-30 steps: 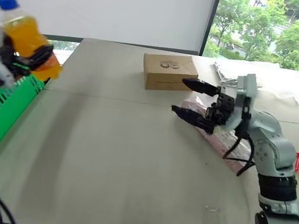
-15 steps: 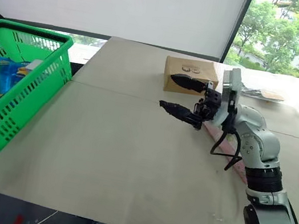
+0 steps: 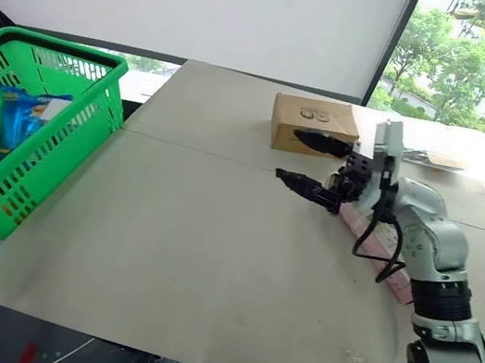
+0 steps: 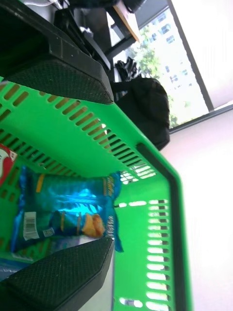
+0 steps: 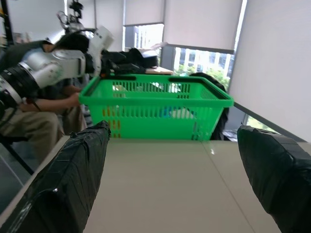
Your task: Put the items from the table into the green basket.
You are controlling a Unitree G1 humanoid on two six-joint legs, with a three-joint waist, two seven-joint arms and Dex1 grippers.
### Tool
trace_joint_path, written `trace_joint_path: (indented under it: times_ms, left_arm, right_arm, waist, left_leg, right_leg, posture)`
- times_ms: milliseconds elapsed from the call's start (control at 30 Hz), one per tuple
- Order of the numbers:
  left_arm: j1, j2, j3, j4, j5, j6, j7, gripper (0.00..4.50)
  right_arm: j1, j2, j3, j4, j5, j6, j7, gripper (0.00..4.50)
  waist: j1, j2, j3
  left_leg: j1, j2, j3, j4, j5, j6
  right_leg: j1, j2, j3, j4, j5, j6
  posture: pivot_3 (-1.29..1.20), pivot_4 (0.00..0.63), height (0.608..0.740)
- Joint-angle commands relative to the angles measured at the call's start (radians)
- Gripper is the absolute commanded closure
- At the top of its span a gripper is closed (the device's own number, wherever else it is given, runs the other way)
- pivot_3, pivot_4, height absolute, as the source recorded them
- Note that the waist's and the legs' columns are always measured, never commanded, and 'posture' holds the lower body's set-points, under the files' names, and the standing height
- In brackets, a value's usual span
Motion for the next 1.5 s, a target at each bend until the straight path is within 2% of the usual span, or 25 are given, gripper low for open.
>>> trace_joint_path:
  times_ms: [33, 133, 200, 300, 367, 533, 733, 1000, 1100, 1167, 1233, 1267, 1433, 1500]
  left_arm:
    - [0.006, -0.03, -0.076, -0.23, -0.179, 0.042, -0.182, 0.01]
    - [0.031, -0.048, -0.121, -0.393, -0.325, 0.139, -0.276, 0.01]
    - [0.082, -0.026, -0.166, -0.515, -0.426, 0.212, -0.369, 0.01]
    - [0.14, 0.026, -0.204, -0.598, -0.481, 0.279, -0.457, 0.01]
    - [0.162, 0.052, -0.216, -0.619, -0.503, 0.304, -0.499, 0.01]
    - [0.146, 0.057, -0.228, -0.622, -0.521, 0.301, -0.539, 0.01]
    - [0.175, 0.08, -0.214, -0.647, -0.565, 0.347, -0.59, 0.01]
    - [0.187, 0.079, -0.204, -0.681, -0.597, 0.378, -0.588, 0.01]
    - [0.19, 0.083, -0.211, -0.674, -0.584, 0.377, -0.588, 0.01]
    - [0.189, 0.079, -0.214, -0.674, -0.586, 0.379, -0.585, 0.0]
    - [0.182, 0.074, -0.217, -0.672, -0.595, 0.384, -0.58, 0.0]
    - [0.18, 0.073, -0.219, -0.67, -0.597, 0.385, -0.578, 0.0]
    - [0.184, 0.062, -0.227, -0.653, -0.594, 0.386, -0.572, 0.0]
    - [0.168, 0.039, -0.23, -0.646, -0.614, 0.391, -0.55, 0.0]
  right_arm:
    - [0.035, -0.067, -0.032, -0.012, -0.094, -0.031, -0.075, 0.0]
    - [0.068, -0.134, -0.027, 0.026, -0.196, -0.062, -0.128, 0.0]
    - [0.118, -0.218, -0.031, 0.05, -0.267, -0.069, -0.137, 0.0]
    - [0.181, -0.317, -0.035, 0.041, -0.315, -0.029, -0.137, 0.0]
    - [0.205, -0.356, -0.03, 0.038, -0.344, 0.026, -0.168, 0.0]
    - [0.231, -0.375, -0.014, 0.045, -0.391, 0.211, -0.255, 0.0]
    - [0.244, -0.388, 0.02, -0.019, -0.331, 0.45, -0.201, 0.0]
    - [0.248, -0.441, 0.083, -0.047, -0.311, 0.626, -0.173, 0.0]
    - [0.247, -0.444, 0.09, -0.042, -0.315, 0.629, -0.184, 0.0]
    - [0.246, -0.436, 0.08, -0.036, -0.316, 0.623, -0.196, 0.92]
    - [0.242, -0.425, 0.069, -0.04, -0.304, 0.627, -0.201, 1.54]
    - [0.242, -0.42, 0.065, -0.043, -0.301, 0.622, -0.204, 2.1]
    - [0.232, -0.382, 0.031, -0.052, -0.29, 0.55, -0.222, 3.47]
    - [0.223, -0.347, -0.002, -0.062, -0.265, 0.502, -0.221, 3.67]
  waist:
    - [0.001, 0.001, -0.002]
    - [-0.001, 0.001, -0.002]
    - [-0.009, 0.003, -0.002]
    - [-0.05, 0.011, -0.002]
    - [-0.059, 0.014, -0.001]
    - [-0.096, 0.019, -0.001]
    - [-0.113, 0.018, -0.002]
    - [-0.108, 0.018, -0.002]
    - [-0.111, 0.019, -0.002]
    - [-0.113, 0.019, -0.002]
    - [-0.114, 0.018, -0.002]
    - [-0.114, 0.018, -0.002]
    - [-0.124, 0.017, -0.003]
    - [-0.131, 0.018, -0.002]
  left_leg:
    - [0.0, 0.0, 0.0, 0.0, 0.0, 0.0]
    - [-0.001, 0.0, 0.0, 0.001, 0.0, 0.0]
    - [-0.001, 0.0, 0.001, 0.001, 0.0, 0.0]
    - [-0.001, 0.0, 0.002, 0.001, 0.002, 0.006]
    - [-0.001, 0.001, 0.001, 0.001, 0.003, 0.006]
    - [0.004, 0.003, 0.004, 0.001, 0.003, 0.006]
    - [0.006, 0.004, 0.004, 0.003, 0.003, 0.006]
    - [0.005, 0.003, 0.003, 0.004, 0.003, 0.006]
    - [0.006, 0.003, 0.004, 0.003, 0.003, 0.006]
    - [0.006, 0.004, 0.004, 0.003, 0.003, 0.006]
    - [0.006, 0.004, 0.004, 0.003, 0.003, 0.006]
    - [0.006, 0.005, 0.004, 0.003, 0.003, 0.006]
    - [0.009, 0.006, 0.007, 0.004, 0.003, 0.006]
    - [0.009, 0.006, 0.008, 0.004, 0.003, 0.006]
  right_leg:
    - [0.0, 0.0, 0.0, 0.0, 0.0, 0.0]
    - [0.0, -0.001, 0.0, 0.0, 0.0, 0.0]
    - [0.0, -0.002, 0.001, 0.0, 0.0, 0.0]
    - [0.0, -0.001, 0.001, 0.0, -0.002, -0.004]
    - [0.0, 0.0, 0.001, 0.0, -0.003, -0.006]
    - [0.003, 0.004, 0.003, 0.002, -0.005, -0.008]
    - [0.005, 0.007, 0.005, 0.002, -0.005, -0.007]
    - [0.006, 0.009, 0.003, 0.002, -0.005, -0.007]
    - [0.006, 0.008, 0.005, 0.002, -0.005, -0.007]
    - [0.006, 0.009, 0.005, 0.002, -0.005, -0.007]
    - [0.006, 0.009, 0.005, 0.002, -0.005, -0.007]
    - [0.006, 0.01, 0.005, 0.002, -0.005, -0.007]
    - [0.007, 0.01, 0.005, 0.002, -0.005, -0.007]
    - [0.007, 0.01, 0.005, 0.003, -0.006, -0.006]
  posture:
    - [0.26, 0.0, 0.74]
    - [0.24, 0.0, 0.74]
    - [0.22, 0.0, 0.74]
    - [0.19, 0.0, 0.74]
    - [0.17, 0.0, 0.74]
    - [0.16, 0.0, 0.74]
    - [0.16, 0.0, 0.74]
    - [0.17, 0.0, 0.74]
    - [0.17, 0.0, 0.74]
    - [0.17, 0.0, 0.74]
    - [0.16, 0.0, 0.74]
    - [0.16, 0.0, 0.74]
    - [0.16, 0.0, 0.74]
    - [0.16, 0.0, 0.74]
